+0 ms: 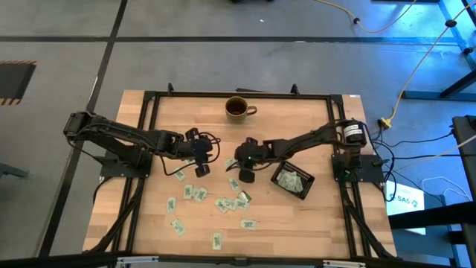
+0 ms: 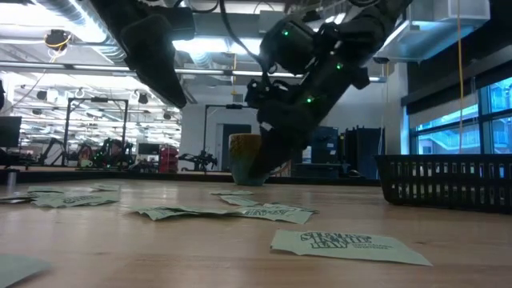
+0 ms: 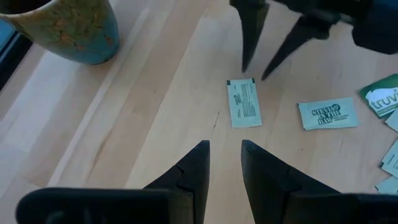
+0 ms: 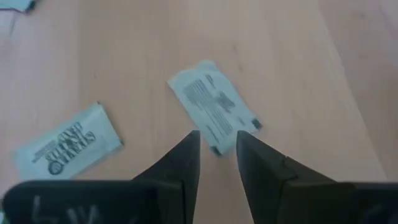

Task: Pick and place Stevia / Truvia into bins
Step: Put the stevia packet into the black bin

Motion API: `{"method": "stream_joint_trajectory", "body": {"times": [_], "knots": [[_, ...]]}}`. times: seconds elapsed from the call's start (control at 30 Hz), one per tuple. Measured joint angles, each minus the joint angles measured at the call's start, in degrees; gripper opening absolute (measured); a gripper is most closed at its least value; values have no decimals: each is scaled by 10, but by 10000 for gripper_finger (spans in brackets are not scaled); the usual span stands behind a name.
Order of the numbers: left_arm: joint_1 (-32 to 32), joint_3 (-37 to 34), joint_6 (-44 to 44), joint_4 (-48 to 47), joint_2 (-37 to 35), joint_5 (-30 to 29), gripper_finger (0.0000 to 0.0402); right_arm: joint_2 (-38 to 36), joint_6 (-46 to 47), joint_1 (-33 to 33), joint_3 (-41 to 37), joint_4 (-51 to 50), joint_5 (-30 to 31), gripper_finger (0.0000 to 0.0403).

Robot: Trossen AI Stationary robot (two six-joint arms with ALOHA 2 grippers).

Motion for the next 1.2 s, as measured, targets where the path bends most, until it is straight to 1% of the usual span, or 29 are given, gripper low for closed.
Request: {"method": "stream_joint_trajectory", "body": {"times": [0.2,0.5,0.6,0.83,0.93,1.07,1.2], "knots": [[0,0,2,0,0,-1,86,20,-8,-1,0,38,1,108],[0,0,3,0,0,-13,86,52,1,-15,4,42,-7,104],[0,0,2,0,0,-14,86,53,1,-16,4,31,-8,85],[0,0,3,0,0,-14,86,51,0,-16,3,18,-10,16],[0,0,3,0,0,-14,86,52,2,-16,3,18,-11,6],[0,0,3,0,0,-14,86,30,33,-15,1,1,-18,10],[0,0,3,0,0,-14,86,-28,49,-5,13,-95,-23,4]]}}
